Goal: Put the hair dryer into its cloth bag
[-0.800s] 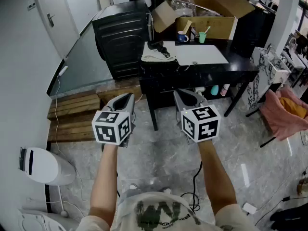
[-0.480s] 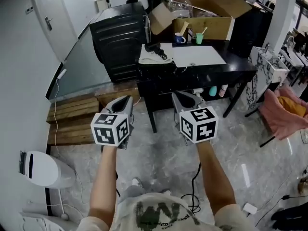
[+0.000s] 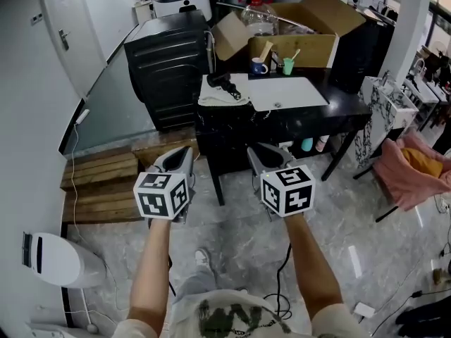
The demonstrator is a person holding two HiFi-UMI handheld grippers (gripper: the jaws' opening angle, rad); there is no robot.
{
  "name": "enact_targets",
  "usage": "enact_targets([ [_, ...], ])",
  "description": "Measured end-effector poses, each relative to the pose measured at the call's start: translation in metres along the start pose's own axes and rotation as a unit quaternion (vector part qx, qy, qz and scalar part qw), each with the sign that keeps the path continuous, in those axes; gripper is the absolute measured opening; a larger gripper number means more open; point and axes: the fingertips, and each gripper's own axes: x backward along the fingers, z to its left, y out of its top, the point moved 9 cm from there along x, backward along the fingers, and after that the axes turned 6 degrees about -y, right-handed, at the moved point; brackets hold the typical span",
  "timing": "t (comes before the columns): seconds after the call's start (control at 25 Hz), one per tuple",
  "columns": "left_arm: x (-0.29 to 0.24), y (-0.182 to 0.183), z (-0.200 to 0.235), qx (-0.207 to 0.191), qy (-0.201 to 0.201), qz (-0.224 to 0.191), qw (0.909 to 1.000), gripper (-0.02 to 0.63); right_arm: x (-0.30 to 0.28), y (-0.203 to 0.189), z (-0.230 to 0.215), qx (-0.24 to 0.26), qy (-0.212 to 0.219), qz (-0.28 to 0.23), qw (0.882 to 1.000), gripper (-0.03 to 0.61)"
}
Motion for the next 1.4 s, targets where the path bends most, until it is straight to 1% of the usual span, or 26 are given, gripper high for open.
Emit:
enact_targets([
  [0.12,-0.016,0.002,0.016,0.003,-0.006,-0.002,1.0000,0.020,-0.020,0.001,-0.002,0.001,-0.003,0.005,1.000,0.084],
  [0.24,-0.033,0.005,0.035,0.005,-0.015,0.001,0.9999,0.054,-0.044,0.006,-0.003,0.001,-0.005,0.010,1.000,0.106],
  [0.32,-0.046,0.008,0.049,0.008,-0.023,0.000,0.9997,0.057,-0.062,0.011,-0.003,-0.001,-0.008,0.012,1.000,0.126],
  [0.4,-0.057,0.012,0.066,0.011,-0.032,0.001,0.9994,0.090,-0.081,0.016,-0.001,-0.001,-0.011,0.014,1.000,0.137],
  [0.52,-0.074,0.019,0.091,0.014,-0.046,0.003,0.9988,0.104,-0.109,0.025,0.005,-0.001,-0.014,0.017,1.000,0.158],
  [0.64,-0.090,0.024,0.115,0.014,-0.063,0.010,0.9979,0.133,-0.136,0.032,0.010,-0.002,-0.018,0.021,1.000,0.175],
  [0.76,-0.103,0.030,0.137,0.016,-0.078,0.013,0.9967,0.141,-0.159,0.038,0.014,-0.004,-0.025,0.025,0.999,0.192],
  [0.88,-0.115,0.034,0.160,0.021,-0.088,0.014,0.9958,0.168,-0.180,0.043,0.017,-0.005,-0.033,0.029,0.999,0.204],
  [1.12,-0.135,0.037,0.203,0.030,-0.099,0.012,0.9945,0.186,-0.215,0.049,0.021,-0.007,-0.051,0.037,0.998,0.215],
  [1.16,-0.138,0.037,0.209,0.031,-0.102,0.013,0.9942,0.197,-0.220,0.049,0.022,-0.008,-0.053,0.039,0.998,0.216],
  [1.32,-0.151,0.037,0.228,0.031,-0.116,0.017,0.9926,0.210,-0.239,0.048,0.025,-0.010,-0.062,0.047,0.997,0.233],
  [1.4,-0.159,0.037,0.235,0.034,-0.126,0.017,0.9913,0.227,-0.247,0.048,0.025,-0.012,-0.066,0.050,0.996,0.242],
])
